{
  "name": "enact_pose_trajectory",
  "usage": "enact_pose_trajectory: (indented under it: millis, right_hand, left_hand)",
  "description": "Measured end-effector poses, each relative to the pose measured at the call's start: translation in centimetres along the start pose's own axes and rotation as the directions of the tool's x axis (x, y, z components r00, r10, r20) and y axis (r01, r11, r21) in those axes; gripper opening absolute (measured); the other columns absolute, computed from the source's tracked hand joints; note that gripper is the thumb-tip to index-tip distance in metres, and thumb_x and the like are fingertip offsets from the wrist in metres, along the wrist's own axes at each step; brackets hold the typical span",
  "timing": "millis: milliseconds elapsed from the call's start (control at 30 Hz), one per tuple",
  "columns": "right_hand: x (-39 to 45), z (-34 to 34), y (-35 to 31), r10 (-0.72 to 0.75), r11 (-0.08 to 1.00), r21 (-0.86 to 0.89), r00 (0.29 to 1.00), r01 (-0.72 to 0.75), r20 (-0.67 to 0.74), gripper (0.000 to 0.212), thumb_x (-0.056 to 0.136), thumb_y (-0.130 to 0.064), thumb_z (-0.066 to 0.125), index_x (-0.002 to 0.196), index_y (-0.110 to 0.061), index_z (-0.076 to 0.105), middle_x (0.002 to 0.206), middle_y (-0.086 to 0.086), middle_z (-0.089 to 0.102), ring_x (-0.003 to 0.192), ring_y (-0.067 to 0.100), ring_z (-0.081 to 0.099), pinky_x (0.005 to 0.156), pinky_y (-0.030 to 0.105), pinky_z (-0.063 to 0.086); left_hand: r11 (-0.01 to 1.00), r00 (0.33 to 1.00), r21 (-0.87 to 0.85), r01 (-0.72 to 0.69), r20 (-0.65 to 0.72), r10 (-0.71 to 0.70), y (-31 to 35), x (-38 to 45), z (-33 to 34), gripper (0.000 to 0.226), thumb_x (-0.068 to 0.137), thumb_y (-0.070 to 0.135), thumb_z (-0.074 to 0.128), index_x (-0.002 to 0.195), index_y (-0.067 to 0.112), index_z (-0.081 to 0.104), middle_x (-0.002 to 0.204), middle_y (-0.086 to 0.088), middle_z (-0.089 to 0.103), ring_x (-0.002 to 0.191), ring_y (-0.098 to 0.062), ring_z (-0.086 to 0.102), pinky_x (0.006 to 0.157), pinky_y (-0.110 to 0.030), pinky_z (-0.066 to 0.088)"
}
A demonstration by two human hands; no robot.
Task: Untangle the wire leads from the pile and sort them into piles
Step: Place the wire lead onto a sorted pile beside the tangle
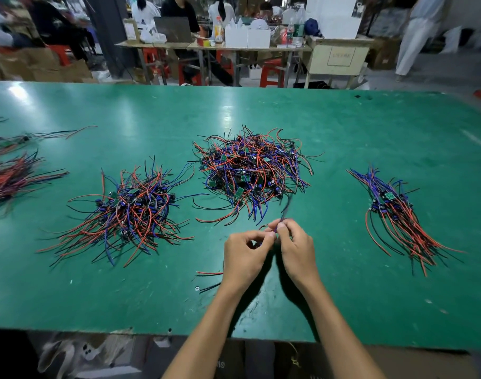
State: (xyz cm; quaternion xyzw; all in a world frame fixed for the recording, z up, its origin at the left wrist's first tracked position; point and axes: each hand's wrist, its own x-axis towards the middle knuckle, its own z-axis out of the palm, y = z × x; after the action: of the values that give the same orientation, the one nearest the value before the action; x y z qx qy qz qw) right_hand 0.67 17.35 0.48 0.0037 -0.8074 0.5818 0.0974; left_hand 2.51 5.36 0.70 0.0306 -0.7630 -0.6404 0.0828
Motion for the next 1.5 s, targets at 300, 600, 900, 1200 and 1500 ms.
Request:
enact_pose_trajectory:
  millis: [300,600,900,1200,1500]
  right_hand:
    - [0.3,-0.8,-0.2,0.117,0.918,0.396,0.972,-0.027,-0.206,0.025,0.091,-0.025,0.043,0.076,-0.021,0.063,0.089,0.002,0.079,0.068,0.007,0.052,0.066,0.018,0.042]
    - [0.9,-3.3,-0.8,0.423,0.578,0.786,0.904,-0.218,-0.060,0.024,0.097,-0.011,0.045,0.077,-0.017,0.057,0.093,0.009,0.079,0.065,0.007,0.056,0.073,0.023,0.045]
    - [1.3,-3.5,0.0,0.389,0.603,0.763,0.921,-0.231,-0.029,0.026,0.106,-0.015,0.043,0.094,-0.007,0.065,0.091,0.014,0.078,0.077,0.012,0.068,0.070,0.018,0.052]
    - [-0.4,-0.9,0.2,-0.045,0.989,0.139,0.999,0.048,-0.024,0.019,0.091,-0.028,0.074,0.107,-0.035,0.067,0.089,-0.009,0.076,0.075,0.010,0.071,0.067,0.022,0.052]
    - [-0.4,-1.7,0.0,-0.062,0.960,0.266,0.993,0.086,-0.099,0.013,0.087,-0.036,0.079,0.099,-0.032,0.077,0.087,-0.004,0.073,0.068,0.007,0.058,0.057,0.029,0.057]
  left_hand:
    - [0.998,0.994,0.010,-0.066,0.089,0.065,0.6,-0.7,-0.5,0.007,0.087,0.021,0.079,0.084,0.024,0.084,0.067,-0.002,0.063,0.057,-0.009,0.050,0.058,-0.032,0.042]
    - [0.987,0.980,0.131,-0.093,0.188,0.067,0.9,-1.0,-0.8,0.008,0.088,0.028,0.078,0.083,0.023,0.083,0.065,0.005,0.059,0.056,-0.008,0.047,0.060,-0.029,0.034]
    - [0.998,0.987,0.054,-0.020,0.159,0.012,1.3,-1.4,-0.6,0.011,0.088,0.028,0.078,0.082,0.022,0.083,0.067,0.000,0.066,0.058,-0.009,0.052,0.058,-0.033,0.043]
    - [0.767,0.951,-0.569,0.295,0.096,-0.295,6.3,1.0,-0.4,0.016,0.095,0.026,0.068,0.099,0.014,0.078,0.081,0.003,0.074,0.061,0.000,0.057,0.058,-0.010,0.045]
    - [0.526,0.863,-0.734,0.430,0.163,-0.479,7.3,2.3,-0.6,0.013,0.092,0.028,0.070,0.099,0.018,0.068,0.078,0.003,0.071,0.071,-0.010,0.067,0.074,-0.021,0.056]
